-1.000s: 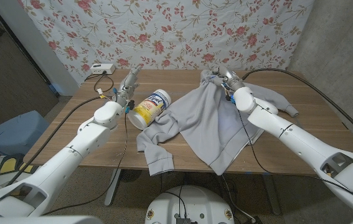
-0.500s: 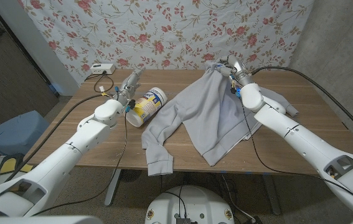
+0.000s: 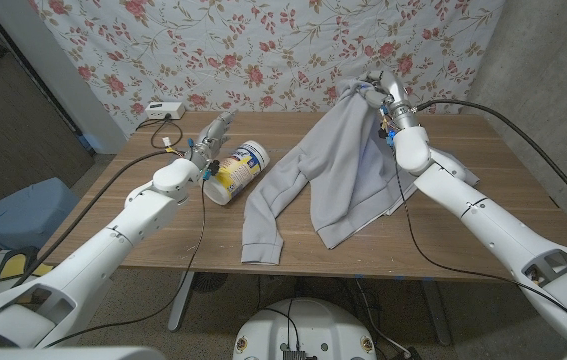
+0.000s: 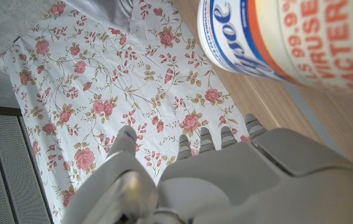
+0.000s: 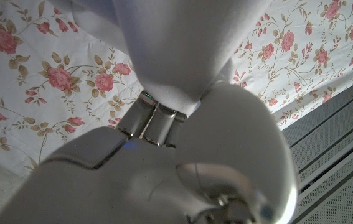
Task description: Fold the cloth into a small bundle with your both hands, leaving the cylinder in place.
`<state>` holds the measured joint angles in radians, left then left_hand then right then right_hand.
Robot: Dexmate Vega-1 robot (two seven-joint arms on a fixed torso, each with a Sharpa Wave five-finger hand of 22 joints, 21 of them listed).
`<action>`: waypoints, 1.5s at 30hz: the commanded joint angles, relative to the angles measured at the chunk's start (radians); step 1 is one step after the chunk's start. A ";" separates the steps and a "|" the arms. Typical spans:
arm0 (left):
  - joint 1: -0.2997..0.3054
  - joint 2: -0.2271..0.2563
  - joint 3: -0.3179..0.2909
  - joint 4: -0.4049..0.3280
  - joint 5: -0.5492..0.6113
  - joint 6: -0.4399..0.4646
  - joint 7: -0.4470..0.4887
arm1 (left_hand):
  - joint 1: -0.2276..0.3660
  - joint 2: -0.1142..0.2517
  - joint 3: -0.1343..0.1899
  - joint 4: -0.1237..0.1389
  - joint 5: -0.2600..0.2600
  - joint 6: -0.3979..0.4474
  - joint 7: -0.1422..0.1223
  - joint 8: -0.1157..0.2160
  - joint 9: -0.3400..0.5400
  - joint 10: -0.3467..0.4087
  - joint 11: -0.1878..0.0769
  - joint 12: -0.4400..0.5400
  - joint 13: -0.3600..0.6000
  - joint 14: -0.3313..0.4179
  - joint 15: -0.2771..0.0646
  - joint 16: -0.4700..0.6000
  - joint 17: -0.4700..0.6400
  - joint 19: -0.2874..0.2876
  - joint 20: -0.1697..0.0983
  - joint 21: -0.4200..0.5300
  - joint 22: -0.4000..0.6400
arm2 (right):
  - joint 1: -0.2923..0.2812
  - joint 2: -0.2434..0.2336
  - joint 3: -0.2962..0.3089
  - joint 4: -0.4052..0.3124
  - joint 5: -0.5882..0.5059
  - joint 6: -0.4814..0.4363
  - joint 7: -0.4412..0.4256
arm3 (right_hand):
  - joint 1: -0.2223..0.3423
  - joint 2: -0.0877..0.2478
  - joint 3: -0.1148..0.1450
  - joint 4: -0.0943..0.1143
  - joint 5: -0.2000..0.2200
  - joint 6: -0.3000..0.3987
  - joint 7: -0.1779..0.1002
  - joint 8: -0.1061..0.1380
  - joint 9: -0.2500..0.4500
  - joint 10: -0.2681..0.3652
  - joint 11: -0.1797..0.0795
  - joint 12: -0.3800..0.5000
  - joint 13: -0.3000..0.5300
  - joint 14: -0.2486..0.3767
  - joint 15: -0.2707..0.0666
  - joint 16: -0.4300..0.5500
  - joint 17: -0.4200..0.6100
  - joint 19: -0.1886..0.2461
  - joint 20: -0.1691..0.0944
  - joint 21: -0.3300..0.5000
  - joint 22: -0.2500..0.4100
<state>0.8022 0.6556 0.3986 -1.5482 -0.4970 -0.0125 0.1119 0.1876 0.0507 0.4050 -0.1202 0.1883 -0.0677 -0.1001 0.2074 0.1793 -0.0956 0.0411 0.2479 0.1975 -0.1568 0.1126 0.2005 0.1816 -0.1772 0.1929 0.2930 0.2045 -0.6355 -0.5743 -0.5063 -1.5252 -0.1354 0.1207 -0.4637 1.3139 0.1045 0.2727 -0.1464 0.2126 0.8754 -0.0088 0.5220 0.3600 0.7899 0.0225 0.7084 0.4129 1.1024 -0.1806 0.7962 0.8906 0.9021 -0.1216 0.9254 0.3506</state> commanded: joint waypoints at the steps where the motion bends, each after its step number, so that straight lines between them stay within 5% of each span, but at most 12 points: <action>1: -0.002 0.014 0.003 -0.031 0.005 0.026 0.006 | 0.011 0.001 0.002 -0.009 -0.002 0.006 -0.002 0.000 0.003 0.003 -0.001 0.004 0.004 0.001 0.003 0.002 0.000 0.003 0.007 0.003 0.003 | 0.006 0.005 0.041 0.001 -0.021 0.105 -0.058 | 0.059 0.048 -0.005 0.004 0.001 0.000 0.004 0.004 0.006 0.030 -0.028 0.113 0.152 0.024 -0.040 -0.004 0.010 -0.006 -0.050 0.014 0.007; 10: -0.023 0.015 0.014 -0.032 0.021 0.025 -0.004 | 0.012 0.001 0.003 -0.010 -0.002 0.008 -0.002 -0.001 0.003 0.004 0.000 0.003 0.004 0.002 0.002 0.001 0.000 0.003 0.008 0.002 0.003 | -0.004 -0.022 0.100 -0.059 -0.003 0.140 -0.048 | 0.061 0.047 -0.010 0.007 0.001 -0.001 0.001 0.005 0.011 0.028 -0.030 0.115 0.156 0.022 -0.041 -0.009 0.028 -0.018 -0.053 0.035 0.012; 19: -0.051 -0.006 0.026 0.007 0.024 -0.003 -0.034 | 0.014 0.001 0.002 -0.011 -0.002 0.009 -0.002 -0.002 0.003 0.005 0.000 0.002 0.004 0.003 0.003 -0.001 0.000 0.004 0.008 0.001 0.003 | -0.042 -0.079 0.153 -0.207 0.018 0.055 0.030 | 0.062 0.047 -0.014 0.011 0.001 -0.001 -0.002 0.004 0.014 0.027 -0.033 0.117 0.159 0.020 -0.041 -0.015 0.043 -0.028 -0.056 0.056 0.016; 32: -0.113 -0.021 0.055 0.047 0.056 -0.035 -0.084 | 0.015 0.000 0.002 -0.013 -0.002 0.012 -0.001 -0.004 0.003 0.006 0.004 0.000 0.004 0.002 0.003 -0.003 0.000 0.003 0.009 0.000 0.003 | -0.189 -0.147 0.282 -0.436 0.071 -0.003 0.067 | 0.067 0.045 -0.021 0.012 0.003 0.001 0.001 0.004 0.017 0.029 -0.031 0.120 0.162 0.027 -0.042 -0.023 0.063 -0.036 -0.059 0.091 0.019; 45: -0.112 -0.014 0.066 0.048 0.066 -0.063 -0.126 | 0.016 -0.002 0.000 -0.014 -0.002 0.021 0.007 -0.004 0.003 0.010 0.002 0.000 0.005 0.002 0.003 -0.005 0.000 0.003 0.009 -0.002 0.003 | -0.346 -0.205 0.433 -0.629 0.157 -0.069 0.137 | 0.072 0.044 -0.027 0.013 0.004 0.005 0.003 0.002 0.019 0.035 -0.028 0.120 0.160 0.031 -0.042 -0.036 0.071 -0.044 -0.062 0.124 0.020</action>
<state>0.6948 0.6371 0.4539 -1.5066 -0.4389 -0.0530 0.0232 0.1965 0.0494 0.4049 -0.1284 0.1884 -0.0571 -0.0893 0.2032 0.1789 -0.0936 0.0432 0.2473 0.1975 -0.1569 0.1126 0.2004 0.1817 -0.1772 0.1929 0.2930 0.2048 -0.8490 -0.7303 -0.1973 -1.9846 -0.0418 0.1082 -0.3776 1.3353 0.1041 0.2505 -0.1356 0.2108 0.8752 -0.0090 0.5217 0.3741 0.7899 0.0225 0.7086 0.4129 1.1099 -0.1843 0.7615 0.9567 0.8658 -0.1103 1.0404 0.3699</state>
